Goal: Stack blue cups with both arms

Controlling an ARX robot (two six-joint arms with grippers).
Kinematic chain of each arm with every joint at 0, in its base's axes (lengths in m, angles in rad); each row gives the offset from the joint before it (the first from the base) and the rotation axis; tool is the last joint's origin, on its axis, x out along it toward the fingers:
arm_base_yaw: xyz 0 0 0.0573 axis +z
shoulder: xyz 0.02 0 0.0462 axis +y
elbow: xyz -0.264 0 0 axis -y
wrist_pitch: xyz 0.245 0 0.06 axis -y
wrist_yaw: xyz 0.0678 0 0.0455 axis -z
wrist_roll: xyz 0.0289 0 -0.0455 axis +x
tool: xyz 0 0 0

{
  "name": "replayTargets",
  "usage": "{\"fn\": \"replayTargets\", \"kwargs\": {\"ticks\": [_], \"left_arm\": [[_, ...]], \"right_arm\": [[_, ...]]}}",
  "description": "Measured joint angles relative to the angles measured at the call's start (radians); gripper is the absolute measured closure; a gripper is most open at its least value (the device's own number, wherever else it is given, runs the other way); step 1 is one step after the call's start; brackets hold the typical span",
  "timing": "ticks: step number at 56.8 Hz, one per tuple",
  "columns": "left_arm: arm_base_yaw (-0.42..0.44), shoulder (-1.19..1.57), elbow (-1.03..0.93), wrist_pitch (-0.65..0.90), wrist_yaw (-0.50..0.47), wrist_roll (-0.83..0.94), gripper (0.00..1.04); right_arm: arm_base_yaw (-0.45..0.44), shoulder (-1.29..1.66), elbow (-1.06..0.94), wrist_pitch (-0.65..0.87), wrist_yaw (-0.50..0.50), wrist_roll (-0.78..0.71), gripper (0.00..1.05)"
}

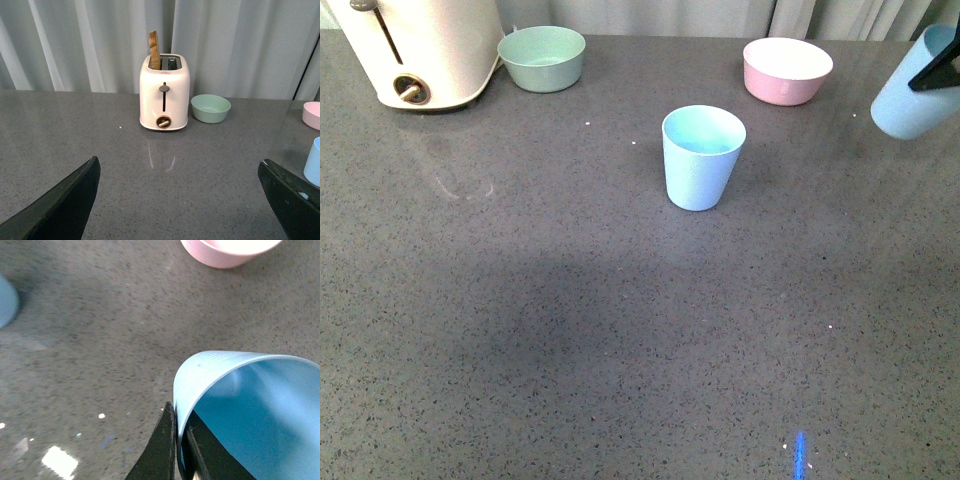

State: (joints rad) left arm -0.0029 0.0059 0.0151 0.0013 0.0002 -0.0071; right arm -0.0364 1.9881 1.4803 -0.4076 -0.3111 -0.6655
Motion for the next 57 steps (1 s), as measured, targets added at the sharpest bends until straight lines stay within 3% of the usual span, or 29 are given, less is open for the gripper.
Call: {"fn": "replayTargets", "kwargs": {"ticks": [8,20,33,57], "left_arm": [[0.0,0.0,0.0,0.0,0.0,0.0,0.09],[0.0,0.0,0.0,0.0,0.0,0.0,0.09],[0.0,0.0,0.0,0.0,0.0,0.0,0.09],[0.0,0.0,0.0,0.0,0.0,0.0,0.09]], "right_arm": [[0.039,-0.124,-0.041,-0.045,-0.059,-0.006,1.03],[0.175,-0.233,-0.055,-0.087,-0.116,-0.006,1.03],[0.311,-0.18,-0.053,-0.084,-0.073,-0.006,1.03],[0.396,-0.066,0.004,-0.072,-0.028,-0.002,1.03]]}}
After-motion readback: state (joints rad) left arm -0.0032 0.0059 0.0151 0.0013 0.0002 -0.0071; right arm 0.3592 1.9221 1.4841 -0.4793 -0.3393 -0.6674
